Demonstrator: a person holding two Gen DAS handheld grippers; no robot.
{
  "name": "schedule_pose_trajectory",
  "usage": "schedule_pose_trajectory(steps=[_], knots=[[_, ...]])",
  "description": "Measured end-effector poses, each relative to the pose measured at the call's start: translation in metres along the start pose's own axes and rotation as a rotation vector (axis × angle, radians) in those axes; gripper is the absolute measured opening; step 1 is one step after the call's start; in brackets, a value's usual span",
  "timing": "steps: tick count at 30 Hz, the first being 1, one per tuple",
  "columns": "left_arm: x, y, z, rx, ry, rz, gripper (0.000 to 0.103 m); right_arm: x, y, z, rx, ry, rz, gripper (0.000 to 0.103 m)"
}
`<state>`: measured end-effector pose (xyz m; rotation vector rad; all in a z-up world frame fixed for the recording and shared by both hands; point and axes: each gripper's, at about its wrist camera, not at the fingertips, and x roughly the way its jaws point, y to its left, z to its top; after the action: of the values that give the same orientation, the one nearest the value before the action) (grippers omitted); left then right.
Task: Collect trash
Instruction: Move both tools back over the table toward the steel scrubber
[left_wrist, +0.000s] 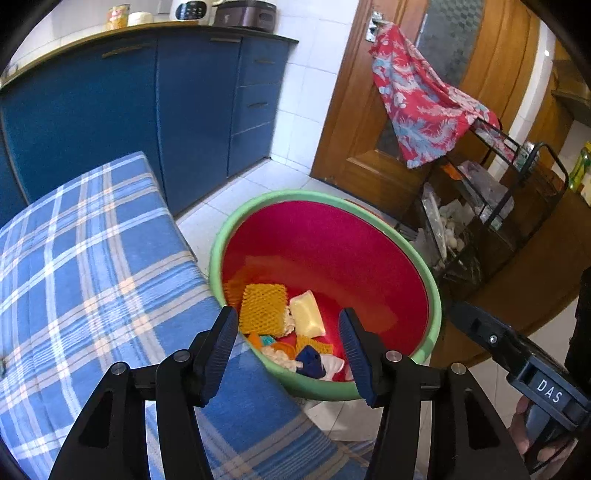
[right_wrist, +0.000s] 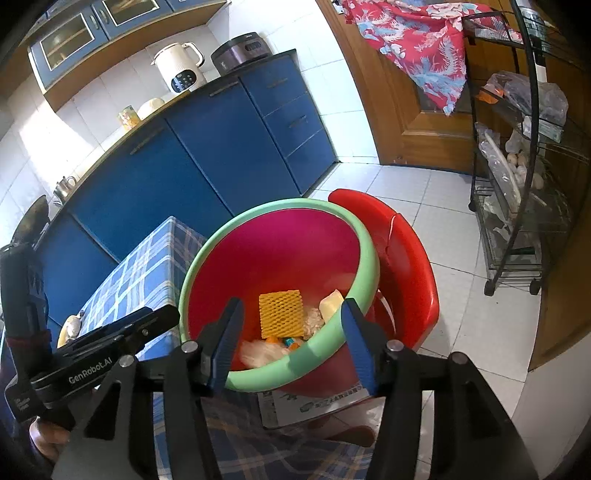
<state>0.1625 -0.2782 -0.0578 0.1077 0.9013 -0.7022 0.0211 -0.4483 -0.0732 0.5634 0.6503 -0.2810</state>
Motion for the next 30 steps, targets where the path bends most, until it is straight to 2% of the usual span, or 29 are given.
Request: schedule_pose_trajectory(steps=[5, 17, 30], knots=[[-0.023, 0.014, -0.001, -0.026, -0.037, 0.027, 0.058, -0.006, 0.009, -0.001, -0.011, -0.004, 0.018, 0.063], [-0.091, 0.078, -0.010, -0.134, -0.143, 0.140, 0.058, -0.011, 0.054, -0.006, -0.064, 0.010, 0.065, 0.063], [-0.148, 0.177, -0.033, -0.269, -0.207, 0.332, 0.058, -0.006, 0.122, -0.020, -0.144, 0.052, 0.112, 0.064]])
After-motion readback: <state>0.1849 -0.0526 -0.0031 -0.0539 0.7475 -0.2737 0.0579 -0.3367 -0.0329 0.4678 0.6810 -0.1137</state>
